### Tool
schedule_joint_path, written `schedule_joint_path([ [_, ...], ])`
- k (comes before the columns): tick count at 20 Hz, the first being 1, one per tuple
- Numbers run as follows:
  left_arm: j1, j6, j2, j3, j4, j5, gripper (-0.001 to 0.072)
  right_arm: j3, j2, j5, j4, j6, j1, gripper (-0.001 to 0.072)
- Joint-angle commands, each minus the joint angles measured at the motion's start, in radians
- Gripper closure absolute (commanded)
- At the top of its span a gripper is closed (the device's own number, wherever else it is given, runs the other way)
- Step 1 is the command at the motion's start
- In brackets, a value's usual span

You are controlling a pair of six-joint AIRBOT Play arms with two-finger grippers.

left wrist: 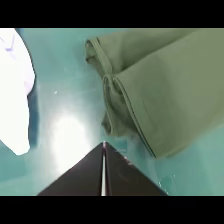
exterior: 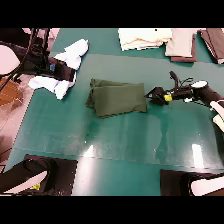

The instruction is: Fold the shirts.

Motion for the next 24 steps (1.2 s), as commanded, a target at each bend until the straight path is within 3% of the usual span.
schedule_joint_path([
  [1,0.000,-0.001,0.002,0.000,0.002,-0.021,0.0676,0.042,-0.069,-0.023,0.037,-0.021,0.055,0.0063],
  [4,0.000,-0.001,0.002,0.000,0.003,-0.026,0.0676,0.178,-0.136,-0.034,0.036,0.021,0.136,0.0066],
  [5,0.000,-0.001,0.002,0.000,0.003,-0.024,0.0676,0.234,-0.162,-0.042,0.035,0.043,0.163,0.0116],
  [6,0.000,-0.001,0.002,0.000,0.003,-0.020,0.0676,0.288,-0.185,-0.046,0.035,0.061,0.183,0.0229],
  [7,0.000,0.000,0.002,0.000,0.005,-0.021,0.0676,0.346,-0.205,-0.043,0.037,0.069,0.200,0.0496],
  [8,0.000,0.000,0.002,0.000,0.005,-0.025,0.0676,0.397,-0.213,-0.033,0.037,0.070,0.210,0.0672],
  [14,0.000,0.006,0.002,0.000,0.032,-0.031,0.0676,0.591,-0.069,0.044,0.026,0.172,0.055,0.0691],
  [24,0.000,-0.002,0.003,0.001,0.031,-0.004,0.0676,0.589,0.235,0.212,0.014,0.590,-0.766,0.0691],
])
